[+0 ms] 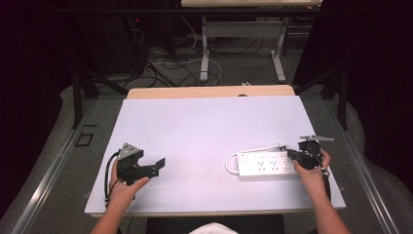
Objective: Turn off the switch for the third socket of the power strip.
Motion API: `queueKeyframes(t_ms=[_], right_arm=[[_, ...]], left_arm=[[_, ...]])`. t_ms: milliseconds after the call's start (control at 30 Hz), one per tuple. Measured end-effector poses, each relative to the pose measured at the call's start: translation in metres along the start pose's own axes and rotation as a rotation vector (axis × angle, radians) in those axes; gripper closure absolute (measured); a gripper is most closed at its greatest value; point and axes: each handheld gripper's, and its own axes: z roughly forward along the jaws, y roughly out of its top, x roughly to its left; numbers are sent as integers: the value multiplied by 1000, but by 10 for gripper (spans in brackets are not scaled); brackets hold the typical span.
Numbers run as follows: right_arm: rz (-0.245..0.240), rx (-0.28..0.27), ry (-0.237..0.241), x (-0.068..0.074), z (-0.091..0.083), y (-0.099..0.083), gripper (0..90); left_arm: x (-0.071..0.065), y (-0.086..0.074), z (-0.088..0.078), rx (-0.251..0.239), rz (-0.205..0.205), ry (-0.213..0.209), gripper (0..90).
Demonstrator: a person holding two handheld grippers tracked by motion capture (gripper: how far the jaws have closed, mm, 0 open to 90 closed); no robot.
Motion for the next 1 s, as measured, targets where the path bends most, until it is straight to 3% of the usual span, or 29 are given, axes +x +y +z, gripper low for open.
queueKeyframes(t_ms=[333,1000], right_arm=[[-20,-15,2,2,0,0,889],[-58,-49,28,9,-7,3,687]], left_arm=[[0,0,1,-3,-3,2,63],[1,-1,1,1,-3,7,64]])
